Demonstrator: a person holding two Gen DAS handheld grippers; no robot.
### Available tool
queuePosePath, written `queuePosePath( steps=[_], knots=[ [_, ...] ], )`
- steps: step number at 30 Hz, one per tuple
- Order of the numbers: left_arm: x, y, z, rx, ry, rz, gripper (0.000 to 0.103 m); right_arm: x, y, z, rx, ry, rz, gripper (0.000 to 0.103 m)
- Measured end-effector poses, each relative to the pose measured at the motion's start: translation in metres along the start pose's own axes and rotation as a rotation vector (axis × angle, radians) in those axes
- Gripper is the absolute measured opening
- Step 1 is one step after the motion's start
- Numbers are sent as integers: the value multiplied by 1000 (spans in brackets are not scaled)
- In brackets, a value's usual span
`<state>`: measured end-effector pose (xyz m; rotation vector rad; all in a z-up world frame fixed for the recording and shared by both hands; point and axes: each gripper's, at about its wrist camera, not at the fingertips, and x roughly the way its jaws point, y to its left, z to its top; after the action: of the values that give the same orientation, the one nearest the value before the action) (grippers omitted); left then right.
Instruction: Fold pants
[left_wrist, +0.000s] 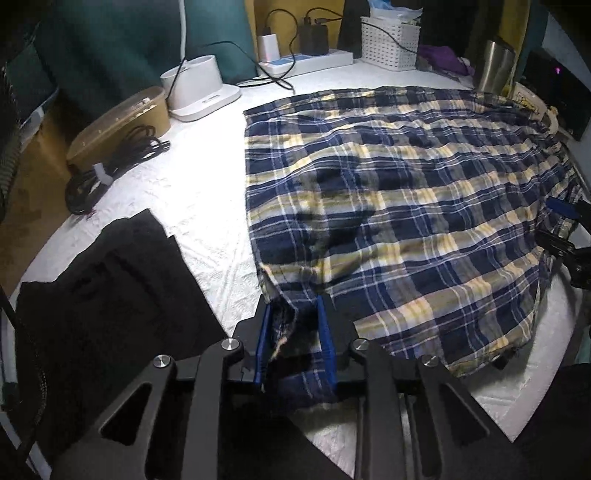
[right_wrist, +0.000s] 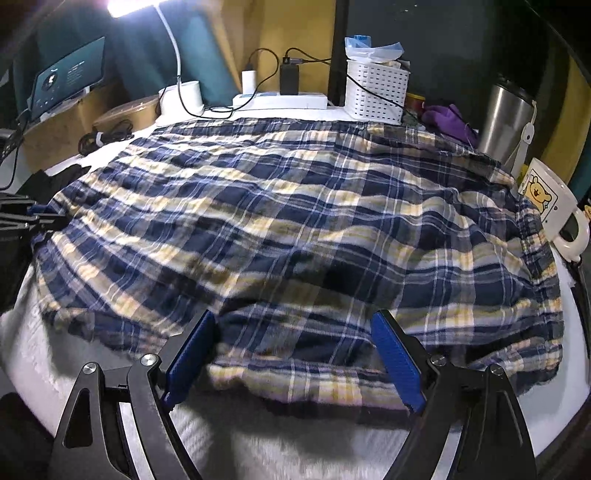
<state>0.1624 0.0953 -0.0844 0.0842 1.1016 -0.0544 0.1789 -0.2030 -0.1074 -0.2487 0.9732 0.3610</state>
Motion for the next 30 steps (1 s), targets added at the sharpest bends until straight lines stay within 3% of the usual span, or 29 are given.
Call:
queuePosePath(
  steps=[4, 10, 16, 21, 24, 26, 30],
  knots=[
    [-21, 1, 5, -20, -55, 61, 25, -8, -2, -6, 4, 17, 8, 87],
    [-53, -10, 29, -59, -203, -32, 25, -23, -9, -5, 28, 9, 19, 87],
    [-27, -65, 37, 19, -150, -148, 25, -33, -29, 6, 83, -75, -50, 87],
    [-11, -108, 28, 81, -94, -218, 25, -17, -48, 0, 107, -39, -110, 87],
    [0, -121, 22, 113, -53, -203, 25, -12, -52, -9, 105, -11, -114, 87],
    [-1, -124, 18, 125, -72, -189, 25, -15, -53, -15, 103, -14, -112, 87],
    [-2, -117, 15, 90, -72, -224, 27, -22, -52, -23, 110, -23, -108, 87]
  ],
)
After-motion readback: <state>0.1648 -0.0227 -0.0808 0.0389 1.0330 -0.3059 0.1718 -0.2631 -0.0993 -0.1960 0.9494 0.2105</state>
